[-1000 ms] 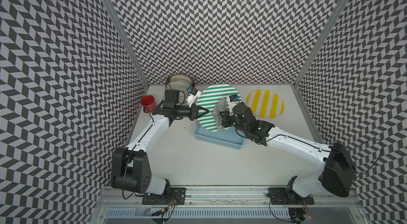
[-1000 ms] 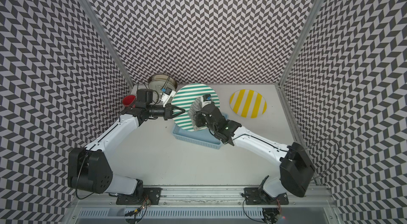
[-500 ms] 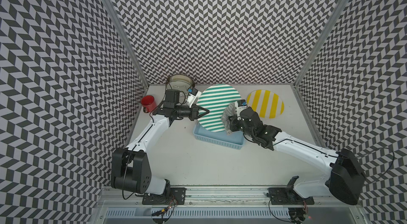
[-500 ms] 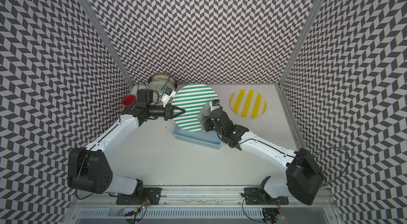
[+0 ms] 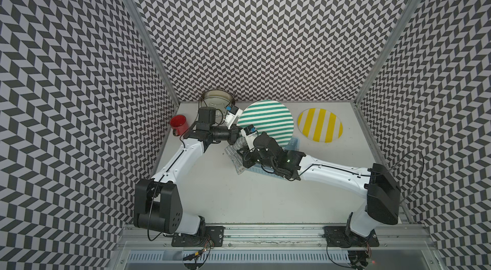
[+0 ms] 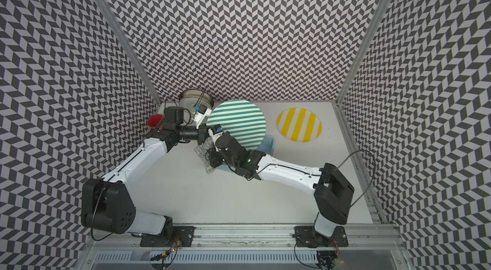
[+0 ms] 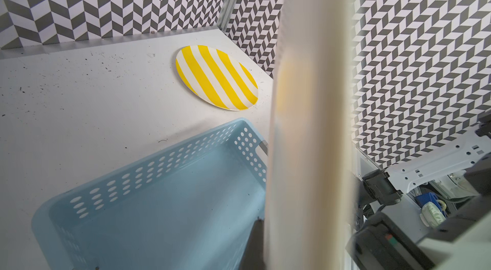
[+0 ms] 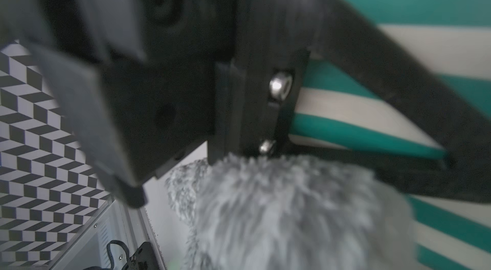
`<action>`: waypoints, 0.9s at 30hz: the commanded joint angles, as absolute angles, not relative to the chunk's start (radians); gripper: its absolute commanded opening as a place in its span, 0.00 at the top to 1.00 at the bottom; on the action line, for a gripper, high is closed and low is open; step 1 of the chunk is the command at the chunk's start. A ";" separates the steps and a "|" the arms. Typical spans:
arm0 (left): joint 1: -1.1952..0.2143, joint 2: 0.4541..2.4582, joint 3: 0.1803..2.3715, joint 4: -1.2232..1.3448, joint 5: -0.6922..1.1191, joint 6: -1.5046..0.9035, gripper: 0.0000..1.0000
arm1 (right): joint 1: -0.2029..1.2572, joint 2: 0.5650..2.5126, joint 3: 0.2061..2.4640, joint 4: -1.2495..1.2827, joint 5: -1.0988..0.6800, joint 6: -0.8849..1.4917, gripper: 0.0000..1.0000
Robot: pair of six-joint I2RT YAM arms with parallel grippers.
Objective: Wipe the wet plate dry
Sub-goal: Wipe the plate with towel.
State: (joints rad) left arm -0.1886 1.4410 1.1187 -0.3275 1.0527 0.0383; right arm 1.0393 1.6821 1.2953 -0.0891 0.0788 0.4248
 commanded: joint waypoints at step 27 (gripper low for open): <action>-0.241 1.414 1.339 -0.709 1.035 0.466 1.00 | 0.201 1.043 0.797 -0.089 -0.283 0.545 1.00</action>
State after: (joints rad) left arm -0.2272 1.4372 1.2621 -0.5701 1.0428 0.2855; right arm 0.2535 1.0374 0.7444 -0.1303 -0.0952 0.5430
